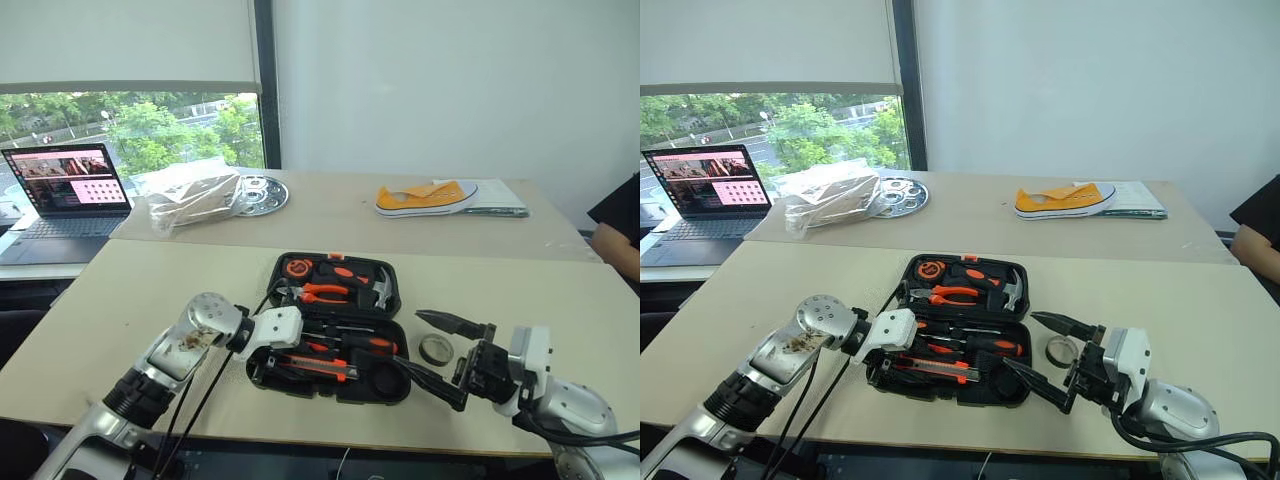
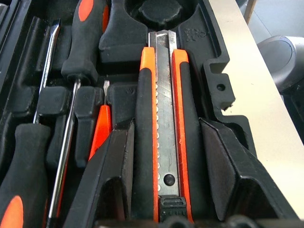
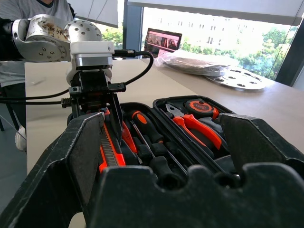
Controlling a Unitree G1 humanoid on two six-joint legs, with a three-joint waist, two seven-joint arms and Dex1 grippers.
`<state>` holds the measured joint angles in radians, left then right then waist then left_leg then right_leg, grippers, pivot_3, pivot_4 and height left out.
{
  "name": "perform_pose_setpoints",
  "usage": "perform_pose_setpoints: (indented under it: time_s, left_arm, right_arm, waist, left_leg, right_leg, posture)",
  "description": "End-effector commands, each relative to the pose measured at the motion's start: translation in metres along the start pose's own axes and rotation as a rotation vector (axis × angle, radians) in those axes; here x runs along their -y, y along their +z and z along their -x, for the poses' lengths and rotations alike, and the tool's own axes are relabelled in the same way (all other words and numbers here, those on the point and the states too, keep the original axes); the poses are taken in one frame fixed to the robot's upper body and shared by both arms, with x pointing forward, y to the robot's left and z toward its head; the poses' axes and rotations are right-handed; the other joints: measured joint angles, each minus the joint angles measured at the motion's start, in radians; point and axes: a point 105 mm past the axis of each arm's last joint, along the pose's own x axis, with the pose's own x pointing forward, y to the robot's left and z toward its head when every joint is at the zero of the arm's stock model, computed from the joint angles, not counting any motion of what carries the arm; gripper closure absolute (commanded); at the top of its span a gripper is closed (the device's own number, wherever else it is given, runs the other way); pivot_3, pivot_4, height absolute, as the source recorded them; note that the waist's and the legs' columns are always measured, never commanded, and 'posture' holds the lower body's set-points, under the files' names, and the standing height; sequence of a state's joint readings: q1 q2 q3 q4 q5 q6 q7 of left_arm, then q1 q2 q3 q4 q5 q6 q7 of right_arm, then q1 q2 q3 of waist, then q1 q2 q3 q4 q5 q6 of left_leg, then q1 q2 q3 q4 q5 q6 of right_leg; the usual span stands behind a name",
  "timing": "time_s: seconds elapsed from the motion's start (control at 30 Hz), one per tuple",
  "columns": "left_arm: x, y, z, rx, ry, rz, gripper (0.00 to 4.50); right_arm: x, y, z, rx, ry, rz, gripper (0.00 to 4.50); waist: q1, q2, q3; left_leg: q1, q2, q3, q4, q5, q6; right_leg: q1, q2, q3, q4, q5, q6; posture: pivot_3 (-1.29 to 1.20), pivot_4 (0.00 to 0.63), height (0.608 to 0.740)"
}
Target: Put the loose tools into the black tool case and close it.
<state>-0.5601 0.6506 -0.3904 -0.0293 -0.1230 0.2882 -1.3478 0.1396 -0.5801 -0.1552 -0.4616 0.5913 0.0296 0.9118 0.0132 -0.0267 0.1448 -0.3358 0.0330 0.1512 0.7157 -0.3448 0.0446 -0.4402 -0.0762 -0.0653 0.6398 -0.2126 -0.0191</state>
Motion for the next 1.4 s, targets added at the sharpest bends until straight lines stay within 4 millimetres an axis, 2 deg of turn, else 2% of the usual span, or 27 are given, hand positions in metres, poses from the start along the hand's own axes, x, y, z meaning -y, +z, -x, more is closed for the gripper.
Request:
perform_pose_setpoints:
  time_s: [0.03, 0.23, 0.27, 0.37, 0.43, 0.5, 0.57, 0.67, 0.77, 0.9, 1.07, 1.1, 1.27, 1.4]
  left_arm:
    - [0.003, 0.002, -0.009, 0.001, -0.016, 0.01, 2.9]
    - [0.013, -0.002, -0.007, -0.02, -0.061, 0.064, 2.9]
    - [0.012, -0.002, -0.007, -0.016, -0.055, 0.066, 2.4]
    - [0.005, 0.006, -0.002, 0.033, -0.004, 0.071, 1.49]
    - [0.002, 0.013, 0.005, 0.067, 0.001, 0.057, 0.65]
    - [0.0, 0.021, 0.012, 0.11, -0.001, 0.053, 0.09]
    - [-0.002, 0.033, 0.022, 0.176, -0.008, 0.032, 0.09]
    - [-0.004, 0.039, 0.03, 0.219, -0.01, 0.016, 0.09]
    - [-0.011, 0.038, 0.031, 0.23, 0.03, -0.011, 0.88]
    - [-0.014, 0.035, 0.026, 0.244, 0.047, -0.003, 2.48]
    - [-0.001, 0.015, 0.009, 0.224, 0.002, 0.041, 4.3]
    - [0.0, 0.014, 0.007, 0.225, 0.004, 0.046, 4.48]
    - [-0.007, 0.003, 0.001, 0.18, 0.065, 0.049, 4.48]
    - [-0.002, -0.012, -0.004, 0.11, 0.04, 0.069, 4.48]
  right_arm:
    - [-0.002, 0.007, -0.005, 0.02, 0.014, 0.027, 0.0]
    - [-0.002, 0.007, -0.006, 0.02, 0.015, 0.028, 0.0]
    - [-0.002, 0.006, -0.006, 0.019, 0.015, 0.029, 0.0]
    - [0.0, 0.006, -0.006, 0.017, 0.012, 0.032, 0.0]
    - [0.001, 0.005, -0.006, 0.015, 0.011, 0.035, 0.0]
    - [0.002, 0.005, -0.005, 0.014, 0.009, 0.035, 0.0]
    - [0.003, 0.003, -0.005, 0.013, 0.008, 0.035, 0.0]
    - [0.005, 0.002, -0.005, 0.013, 0.006, 0.036, 0.0]
    - [0.005, 0.001, -0.005, 0.013, 0.006, 0.036, 0.0]
    - [0.006, 0.001, -0.006, 0.014, 0.007, 0.037, 0.0]
    - [0.006, 0.0, -0.006, 0.013, 0.002, 0.038, 0.0]
    - [0.006, 0.0, -0.006, 0.013, 0.002, 0.038, 0.0]
    - [0.005, 0.001, -0.006, 0.015, 0.002, 0.037, 0.0]
    - [0.004, 0.0, -0.006, 0.015, 0.002, 0.036, 0.0]
  waist:
    - [0.001, 0.0, 0.0]
    - [0.0, 0.0, 0.0]
    - [-0.001, 0.0, 0.0]
    - [-0.001, 0.0, 0.0]
    - [-0.002, 0.0, 0.0]
    - [-0.001, 0.0, 0.0]
    - [-0.001, 0.0, 0.0]
    - [-0.001, 0.0, 0.0]
    - [-0.001, 0.0, 0.0]
    - [-0.001, 0.0, 0.0]
    - [-0.003, 0.0, 0.0]
    - [-0.004, 0.0, 0.0]
    - [0.0, 0.0, 0.0]
    - [-0.001, 0.0, 0.0]
  left_leg:
    - [0.0, 0.0, 0.0, 0.0, 0.0, 0.0]
    - [0.0, 0.0, -0.001, 0.0, 0.0, 0.0]
    - [0.0, 0.0, -0.001, 0.0, 0.0, 0.0]
    - [0.0, 0.0, -0.002, 0.0, 0.0, 0.0]
    - [0.0, 0.0, -0.002, 0.0, 0.0, 0.0]
    - [-0.001, 0.0, -0.002, -0.001, 0.0, 0.0]
    - [-0.001, 0.0, -0.002, -0.001, 0.0, 0.001]
    - [-0.001, 0.0, -0.002, -0.001, 0.0, 0.001]
    - [-0.001, 0.0, -0.002, 0.0, 0.0, 0.001]
    - [-0.001, 0.0, -0.002, 0.0, 0.0, 0.001]
    - [-0.001, 0.0, -0.002, -0.001, 0.0, 0.0]
    - [0.0, 0.0, -0.002, -0.001, 0.0, 0.0]
    - [-0.001, 0.0, -0.002, 0.0, 0.0, 0.0]
    - [-0.001, 0.0, -0.002, 0.0, 0.0, 0.001]
  right_leg:
    - [0.0, 0.0, 0.0, 0.0, 0.0, 0.0]
    - [0.001, 0.0, 0.0, 0.0, 0.0, 0.0]
    - [0.001, 0.0, 0.0, 0.0, 0.0, 0.0]
    - [0.0, 0.0, -0.001, 0.0, 0.0, 0.001]
    - [0.0, 0.0, -0.001, 0.0, 0.0, 0.001]
    - [0.0, 0.0, -0.001, -0.001, -0.001, 0.001]
    - [-0.001, 0.0, -0.001, -0.001, -0.001, 0.001]
    - [-0.001, 0.0, -0.002, -0.001, -0.001, 0.001]
    - [0.0, 0.0, -0.002, -0.001, -0.001, 0.001]
    - [0.0, 0.0, -0.001, -0.001, -0.001, 0.001]
    - [0.0, 0.0, -0.002, -0.001, -0.001, 0.001]
    - [0.0, 0.0, -0.001, -0.001, -0.001, 0.001]
    - [0.0, -0.001, -0.002, 0.0, -0.001, 0.001]
    - [0.0, -0.001, -0.001, -0.001, -0.001, 0.001]
  posture:
    - [0.0, 0.15, 0.74]
    - [0.0, 0.15, 0.74]
    - [0.0, 0.15, 0.74]
    - [0.0, 0.15, 0.74]
    - [0.0, 0.15, 0.74]
    - [0.0, 0.15, 0.74]
    - [0.0, 0.15, 0.74]
    - [0.0, 0.15, 0.74]
    - [0.0, 0.15, 0.74]
    - [0.0, 0.15, 0.74]
    - [0.0, 0.15, 0.74]
    - [0.0, 0.15, 0.74]
    - [0.0, 0.15, 0.74]
    - [0.0, 0.15, 0.74]
